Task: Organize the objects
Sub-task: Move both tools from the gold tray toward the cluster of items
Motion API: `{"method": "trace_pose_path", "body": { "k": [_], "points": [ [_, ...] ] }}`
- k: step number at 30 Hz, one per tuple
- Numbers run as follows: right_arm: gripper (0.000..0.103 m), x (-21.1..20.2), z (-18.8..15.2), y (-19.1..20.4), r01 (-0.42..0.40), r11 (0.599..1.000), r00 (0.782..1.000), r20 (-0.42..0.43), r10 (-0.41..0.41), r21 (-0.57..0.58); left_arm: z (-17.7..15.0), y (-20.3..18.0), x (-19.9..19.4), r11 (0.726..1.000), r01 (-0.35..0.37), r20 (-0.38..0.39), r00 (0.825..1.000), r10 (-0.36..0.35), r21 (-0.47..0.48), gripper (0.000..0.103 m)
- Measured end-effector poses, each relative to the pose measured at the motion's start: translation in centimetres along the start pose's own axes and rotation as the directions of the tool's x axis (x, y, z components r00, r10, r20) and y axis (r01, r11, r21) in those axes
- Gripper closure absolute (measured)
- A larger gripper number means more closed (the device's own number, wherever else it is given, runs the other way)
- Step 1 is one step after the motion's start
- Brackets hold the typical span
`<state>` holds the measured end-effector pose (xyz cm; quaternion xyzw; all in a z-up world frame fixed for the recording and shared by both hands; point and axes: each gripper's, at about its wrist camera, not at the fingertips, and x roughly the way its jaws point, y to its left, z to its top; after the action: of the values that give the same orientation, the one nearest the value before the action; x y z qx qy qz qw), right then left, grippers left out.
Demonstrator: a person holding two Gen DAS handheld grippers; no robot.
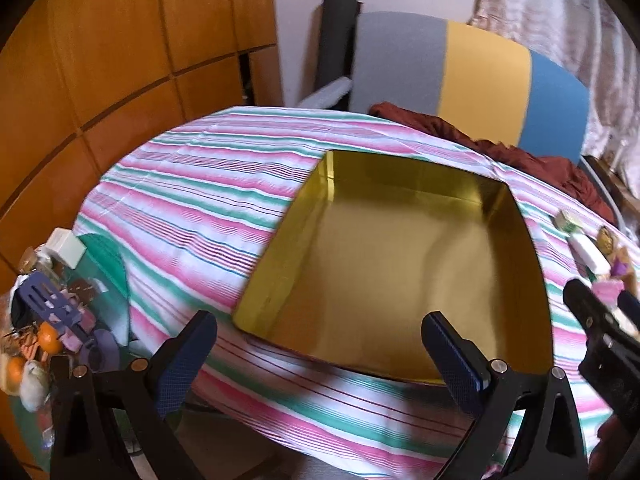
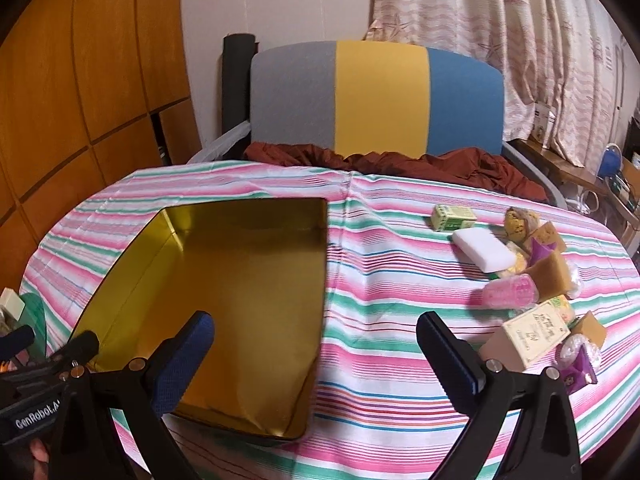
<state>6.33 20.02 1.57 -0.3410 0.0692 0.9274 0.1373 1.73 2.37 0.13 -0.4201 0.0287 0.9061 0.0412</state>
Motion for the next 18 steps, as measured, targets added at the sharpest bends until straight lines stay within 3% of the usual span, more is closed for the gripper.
{"method": "trace_pose_path", "body": {
  "k": [6, 9, 12, 16, 18],
  "points": [
    [0.0, -0.9, -0.3, -3.1, 0.0, 0.999, 0.999, 0.038, -0.002, 0.034, -1.2, -2.4, 0.7, 0.987, 0.157, -0.064, 0.986, -0.155, 0.029, 0.0],
    [0.0, -1.2, -0.8, -5.0, 0.008, 0.999, 0.999, 0.036, -0.01, 0.053, -1.9, -3.8, 0.4, 0.964, 0.266, -0.077, 0.962, -0.263, 0.019, 0.0],
    [0.0, -1.4, -1.7, -7.3, 0.022, 0.996, 1.0, 0.019, -0.024, 0.084, -2.4, -5.0, -0.3, 0.924, 0.382, -0.067, 0.922, -0.381, 0.003, 0.0],
    [0.0, -2.3, -3.6, -10.9, 0.09, 0.987, 0.996, 0.016, -0.093, 0.133, -3.1, -7.5, -1.5, 0.89, 0.453, -0.069, 0.891, -0.45, 0.05, 0.0],
    [0.0, -3.1, -4.7, -13.3, 0.132, 0.976, 0.99, 0.029, -0.139, 0.172, -3.6, -8.8, -2.2, 0.883, 0.459, -0.057, 0.889, -0.455, 0.099, 0.0]
  ]
}}
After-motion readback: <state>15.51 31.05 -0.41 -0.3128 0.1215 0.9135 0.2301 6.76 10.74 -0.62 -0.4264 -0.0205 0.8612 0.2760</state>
